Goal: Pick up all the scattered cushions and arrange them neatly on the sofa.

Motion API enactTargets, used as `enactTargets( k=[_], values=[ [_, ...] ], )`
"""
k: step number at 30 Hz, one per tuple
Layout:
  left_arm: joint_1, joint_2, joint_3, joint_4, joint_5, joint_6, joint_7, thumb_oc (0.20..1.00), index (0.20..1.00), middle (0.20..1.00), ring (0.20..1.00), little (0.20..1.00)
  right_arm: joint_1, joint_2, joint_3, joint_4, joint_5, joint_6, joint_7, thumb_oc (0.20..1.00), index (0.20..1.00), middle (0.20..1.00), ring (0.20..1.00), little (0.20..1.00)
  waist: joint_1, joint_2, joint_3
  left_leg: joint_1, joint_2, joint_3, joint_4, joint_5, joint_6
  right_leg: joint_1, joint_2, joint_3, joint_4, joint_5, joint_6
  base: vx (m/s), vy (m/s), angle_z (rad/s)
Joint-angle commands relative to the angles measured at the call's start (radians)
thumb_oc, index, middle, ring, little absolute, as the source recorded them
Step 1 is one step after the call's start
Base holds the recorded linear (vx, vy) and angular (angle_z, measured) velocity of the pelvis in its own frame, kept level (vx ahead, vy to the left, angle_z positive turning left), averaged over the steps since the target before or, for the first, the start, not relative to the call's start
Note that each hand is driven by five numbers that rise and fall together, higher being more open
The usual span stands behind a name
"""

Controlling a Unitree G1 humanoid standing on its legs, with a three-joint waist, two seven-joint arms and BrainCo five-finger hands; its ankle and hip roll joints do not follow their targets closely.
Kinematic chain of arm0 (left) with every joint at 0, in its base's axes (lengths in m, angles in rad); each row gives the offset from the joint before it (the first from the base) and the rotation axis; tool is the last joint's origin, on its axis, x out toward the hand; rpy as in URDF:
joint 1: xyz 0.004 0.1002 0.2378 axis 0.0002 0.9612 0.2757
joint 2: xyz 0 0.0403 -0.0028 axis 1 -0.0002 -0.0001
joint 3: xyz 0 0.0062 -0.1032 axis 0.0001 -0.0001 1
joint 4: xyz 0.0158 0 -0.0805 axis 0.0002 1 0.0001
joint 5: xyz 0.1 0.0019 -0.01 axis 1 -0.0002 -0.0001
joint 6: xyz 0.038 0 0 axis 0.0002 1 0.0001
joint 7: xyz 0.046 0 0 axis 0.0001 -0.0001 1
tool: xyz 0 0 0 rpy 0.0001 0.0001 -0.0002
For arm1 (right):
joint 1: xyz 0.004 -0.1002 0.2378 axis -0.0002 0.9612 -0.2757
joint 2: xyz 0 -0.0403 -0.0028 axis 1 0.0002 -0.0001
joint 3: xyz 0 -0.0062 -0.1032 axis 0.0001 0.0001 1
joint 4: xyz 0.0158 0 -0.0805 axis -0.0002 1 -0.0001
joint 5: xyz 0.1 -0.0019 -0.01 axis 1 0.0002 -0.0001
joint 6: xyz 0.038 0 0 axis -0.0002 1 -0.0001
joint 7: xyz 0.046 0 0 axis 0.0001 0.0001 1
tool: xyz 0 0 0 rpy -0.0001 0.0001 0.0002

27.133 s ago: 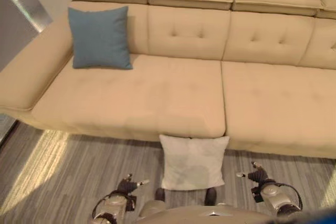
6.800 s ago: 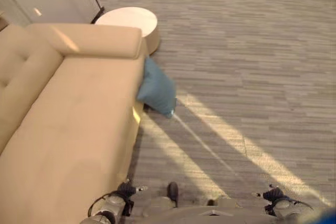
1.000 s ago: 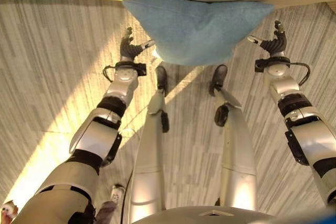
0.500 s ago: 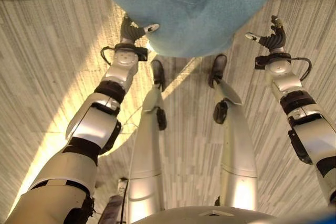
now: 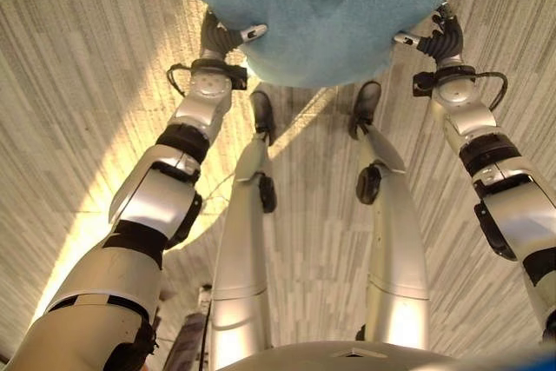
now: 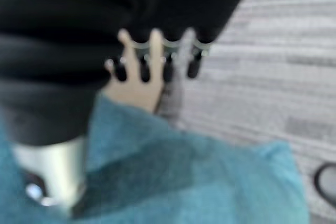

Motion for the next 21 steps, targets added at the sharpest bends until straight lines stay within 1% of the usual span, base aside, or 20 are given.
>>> enactTargets(
  k=[1, 6, 7, 8, 12, 14, 18, 21],
  values=[
    [0.04, -0.039, -0.026, 0.004, 0.032, -0.037, 0.003, 1.0, 1.0, 1.0, 1.0, 1.0, -0.01, 0.055, 0.086, -0.014, 0.027, -0.054, 0.02, 1.0, 1.0, 1.0, 1.0, 1.0, -0.014, 0.006, -0.103, -0.024, -0.015, -0.111, 0.03, -0.043, -0.01, 0.044, 0.007, 0.017, -0.048, 0.004, 0.139, 0.0, 0.0, 0.0],
    [0.037, -0.038, -0.031, -0.005, 0.023, -0.042, 0.004, 1.0, 1.0, 1.0, 1.0, 1.0, -0.05, 0.072, 0.127, -0.029, 0.06, -0.057, 0.052, 1.0, 1.0, 1.0, 1.0, 1.0, -0.004, 0.008, -0.104, -0.028, -0.012, -0.115, 0.025, -0.036, -0.014, 0.043, 0.007, 0.016, -0.051, 0.005, 0.139, 0.0, 0.0, 0.0],
    [0.042, -0.036, -0.034, -0.03, 0.019, -0.048, 0.004, 1.0, 1.0, 1.0, 1.0, 1.0, -0.066, 0.069, 0.153, -0.086, 0.108, -0.066, 0.101, 1.0, 1.0, 1.0, 1.0, 1.0, 0.0, 0.009, -0.104, -0.03, -0.01, -0.118, 0.023, -0.031, -0.019, 0.043, 0.008, 0.014, -0.049, 0.004, 0.139, 0.0, 0.0, 0.0],
    [0.043, -0.036, -0.034, -0.031, 0.019, -0.048, 0.004, 1.0, 1.0, 1.0, 1.0, 1.0, -0.066, 0.068, 0.153, -0.086, 0.109, -0.065, 0.102, 1.0, 1.0, 1.0, 1.0, 1.0, 0.0, 0.009, -0.104, -0.03, -0.01, -0.118, 0.024, -0.031, -0.019, 0.043, 0.008, 0.014, -0.049, 0.004, 0.139, 0.0, 0.0, 0.0],
    [0.047, -0.04, -0.031, -0.047, 0.017, -0.051, -0.002, 1.0, 1.0, 1.0, 1.0, 1.0, -0.069, 0.063, 0.162, -0.145, 0.188, -0.086, 0.163, 1.0, 1.0, 1.0, 1.0, 1.0, 0.002, 0.01, -0.103, -0.029, -0.008, -0.119, 0.02, -0.027, -0.023, 0.043, 0.01, 0.012, -0.047, 0.005, 0.14, 0.0, 0.0, 0.0],
    [0.048, -0.044, -0.03, -0.052, 0.014, -0.054, -0.004, 1.0, 1.0, 1.0, 1.0, 1.0, -0.075, 0.071, 0.169, -0.155, 0.205, -0.092, 0.179, 1.0, 1.0, 1.0, 1.0, 1.0, 0.007, 0.012, -0.103, -0.029, -0.007, -0.118, 0.019, -0.026, -0.025, 0.043, 0.008, 0.01, -0.048, 0.005, 0.141, 0.0, 0.0, 0.0],
    [0.038, -0.052, -0.037, -0.054, 0.009, -0.059, -0.003, 1.0, 1.0, 1.0, 1.0, 1.0, -0.096, 0.09, 0.181, -0.149, 0.197, -0.099, 0.172, 1.0, 1.0, 1.0, 1.0, 1.0, 0.011, 0.016, -0.1, -0.032, -0.008, -0.118, 0.023, -0.025, -0.027, 0.043, 0.007, 0.01, -0.049, 0.007, 0.141, 0.0, 0.0, 0.0],
    [0.006, -0.073, -0.051, -0.043, -0.009, -0.064, 0.007, 1.0, 1.0, 1.0, 1.0, 1.0, -0.14, 0.171, 0.19, -0.115, 0.194, -0.106, 0.142, 1.0, 1.0, 1.0, 1.0, 1.0, 0.02, 0.025, -0.097, -0.036, -0.003, -0.117, 0.025, -0.025, -0.027, 0.043, 0.006, 0.009, -0.053, 0.009, 0.143, 0.0, 0.0, 0.0]
  ],
)
